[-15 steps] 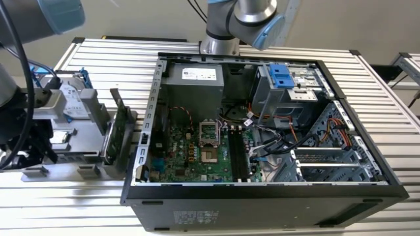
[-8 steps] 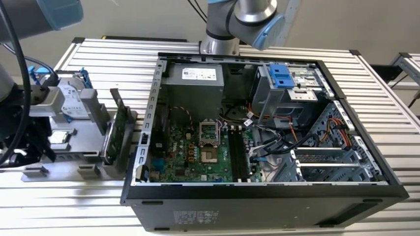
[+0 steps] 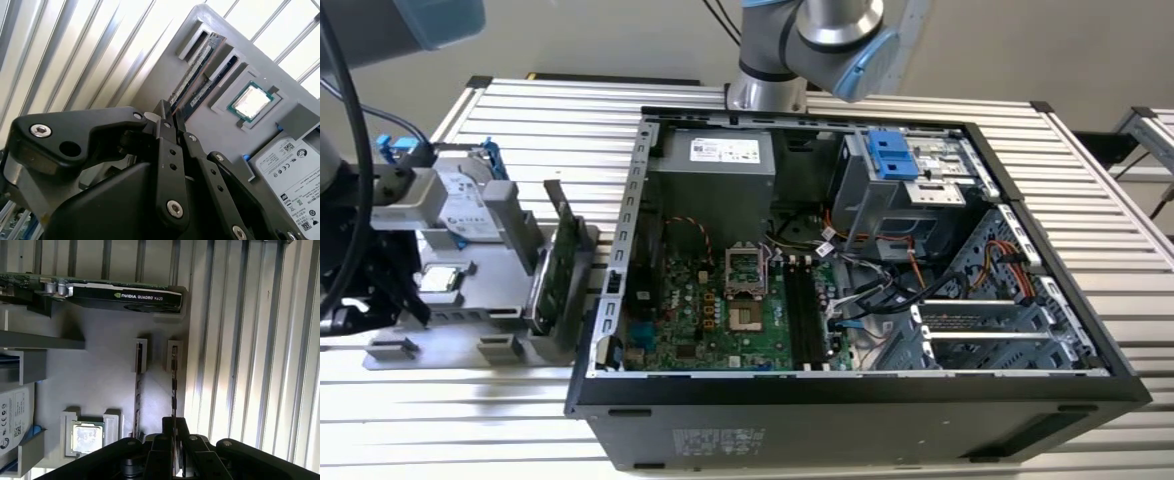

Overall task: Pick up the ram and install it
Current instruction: 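Pick up the ram and move it above insertion slot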

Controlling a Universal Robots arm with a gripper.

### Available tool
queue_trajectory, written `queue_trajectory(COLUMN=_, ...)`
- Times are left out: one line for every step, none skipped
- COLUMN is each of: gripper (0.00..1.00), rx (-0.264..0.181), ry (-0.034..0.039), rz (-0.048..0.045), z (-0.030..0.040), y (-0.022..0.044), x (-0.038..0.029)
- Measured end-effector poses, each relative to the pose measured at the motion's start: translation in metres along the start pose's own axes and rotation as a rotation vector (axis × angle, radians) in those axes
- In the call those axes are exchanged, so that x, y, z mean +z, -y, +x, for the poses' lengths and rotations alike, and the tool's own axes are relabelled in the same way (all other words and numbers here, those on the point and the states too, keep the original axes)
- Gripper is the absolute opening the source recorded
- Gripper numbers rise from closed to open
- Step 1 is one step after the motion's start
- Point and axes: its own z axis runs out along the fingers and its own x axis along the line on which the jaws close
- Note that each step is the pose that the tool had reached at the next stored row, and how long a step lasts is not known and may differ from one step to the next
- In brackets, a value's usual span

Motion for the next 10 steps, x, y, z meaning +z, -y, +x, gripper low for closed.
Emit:
queue_trajectory(gripper=0.00, rx=0.000, ry=0.0000, rz=0.0000, z=0.0000, y=0.0000, x=-0.0011)
queue_trajectory(gripper=0.00, rx=0.000, ry=0.0000, rz=0.0000, z=0.0000, y=0.0000, x=-0.0022)
queue_trajectory(gripper=0.00, rx=0.000, ry=0.0000, rz=0.0000, z=0.0000, y=0.0000, x=-0.0032)
queue_trajectory(gripper=0.00, rx=0.000, ry=0.0001, rz=0.0001, z=0.0000, y=0.0000, x=-0.0040)
queue_trajectory(gripper=0.00, rx=0.000, ry=-0.0001, rz=-0.0001, z=0.0000, y=0.0001, x=-0.0045)
queue_trajectory(gripper=0.00, rx=0.000, ry=-0.0001, rz=0.0000, z=0.0000, y=0.0002, x=-0.0051)
queue_trajectory(gripper=0.00, rx=0.000, ry=0.0000, rz=0.0000, z=0.0000, y=0.0002, x=-0.0058)
queue_trajectory(gripper=0.00, rx=0.000, ry=0.0001, rz=0.0001, z=0.0000, y=0.0002, x=-0.0064)
queue_trajectory(gripper=0.00, rx=0.000, ry=0.0001, rz=0.0001, z=0.0000, y=0.0003, x=-0.0071)
queue_trajectory(gripper=0.00, rx=0.000, ry=0.0001, rz=0.0001, z=0.0000, y=0.0003, x=-0.0079)
